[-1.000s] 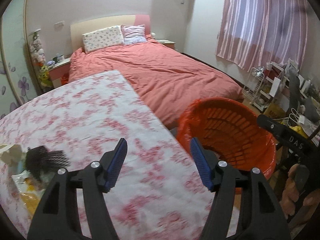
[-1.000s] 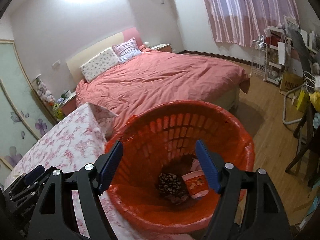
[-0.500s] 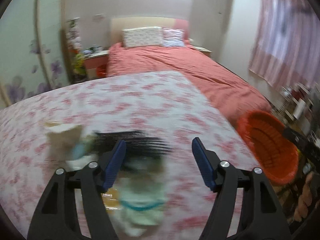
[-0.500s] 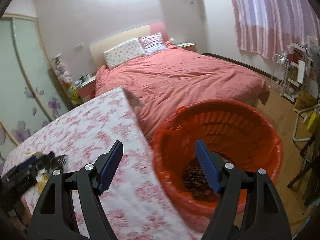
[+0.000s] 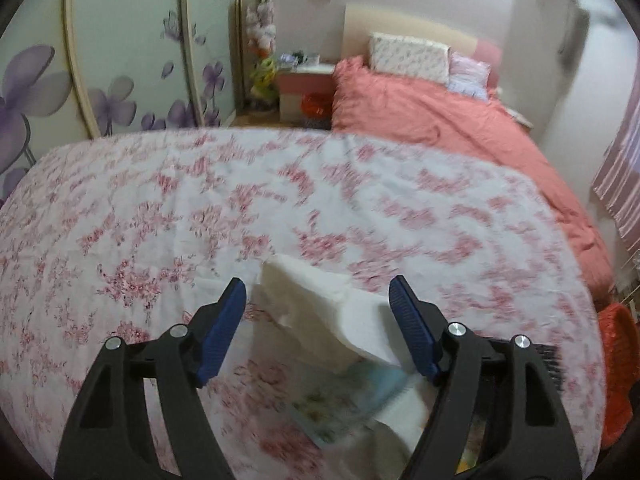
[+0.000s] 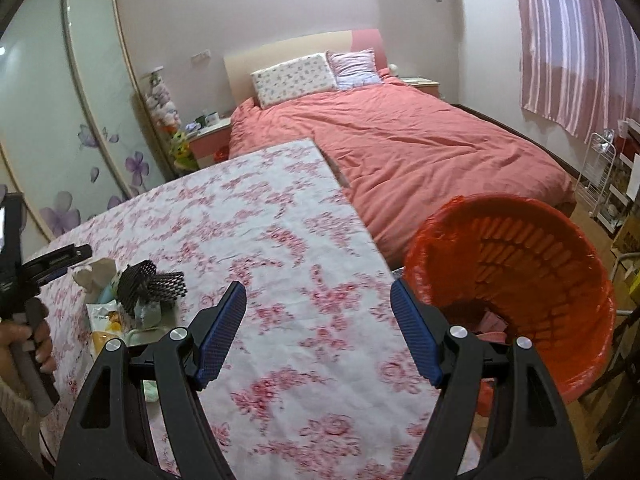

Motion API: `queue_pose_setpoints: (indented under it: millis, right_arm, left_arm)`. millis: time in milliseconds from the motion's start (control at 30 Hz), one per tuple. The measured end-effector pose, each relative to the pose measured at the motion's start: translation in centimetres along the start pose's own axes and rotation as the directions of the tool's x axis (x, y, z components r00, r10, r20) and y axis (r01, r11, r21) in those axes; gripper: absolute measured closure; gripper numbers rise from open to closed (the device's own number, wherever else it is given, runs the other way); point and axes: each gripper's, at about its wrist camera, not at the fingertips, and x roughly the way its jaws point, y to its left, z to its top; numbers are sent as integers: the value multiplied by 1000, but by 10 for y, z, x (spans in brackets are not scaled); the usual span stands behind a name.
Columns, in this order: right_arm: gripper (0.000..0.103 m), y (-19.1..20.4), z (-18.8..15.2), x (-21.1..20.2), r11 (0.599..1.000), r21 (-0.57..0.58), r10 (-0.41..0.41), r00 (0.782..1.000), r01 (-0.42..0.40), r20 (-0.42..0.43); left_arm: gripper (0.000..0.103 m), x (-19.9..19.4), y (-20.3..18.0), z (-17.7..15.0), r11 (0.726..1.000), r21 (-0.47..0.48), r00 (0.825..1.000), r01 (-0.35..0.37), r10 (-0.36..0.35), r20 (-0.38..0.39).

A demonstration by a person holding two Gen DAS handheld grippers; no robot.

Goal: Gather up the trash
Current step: 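Grasp the cream tissue with the left gripper, then grasp the black mesh comb with the right gripper while the left holds the tissue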

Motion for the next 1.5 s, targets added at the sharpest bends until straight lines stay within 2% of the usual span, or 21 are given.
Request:
queue_pose_setpoints:
  millis: [167,267,333,467,633,767,900,1133,1333,1500]
  right_arm:
    - [29,13,-3,7,1000,-23,9,1000,-10,-22]
    - [29,21,-6,11,999,-38,19,999,-20,-35]
    - [29,25,-7,13,999,-47,23,999,-25,-41]
    - [29,35,-9,14,997,-66,29,998,-33,-48]
    - [29,42,-10,14,996,-80,30,998,-35,-54]
    - [29,50,-11,16,995,-91,35,997,-41,-62]
    - [29,63,-11,16,992,-116,46,997,-53,-62]
    - [29,96,-4,20,982,-159,96,994,-104,-57]
    - [34,130,-1,39,968,-199,141,986,-156,-86]
    - [34,150,2,57,962,-226,127,986,-149,-109]
  left_arm:
    - [29,10,10,-5,997,-31,997,70,-71,-27]
    - [30,14,11,-10,986,-52,986,156,-159,-59]
    - [31,16,10,-13,981,-63,980,183,-187,-64]
    - [37,20,6,-13,974,-94,974,208,-215,-66]
    - [49,16,1,-13,971,-45,970,235,-237,-58]
    - [53,10,9,-18,980,-24,979,199,-200,-29]
    - [53,-4,31,-14,984,-47,985,173,-173,7]
    - [53,-33,70,-13,998,-9,995,59,-59,81]
    - [52,-42,99,-17,999,-32,996,34,-31,88]
    - [52,-44,113,-20,998,-52,996,28,-23,87]
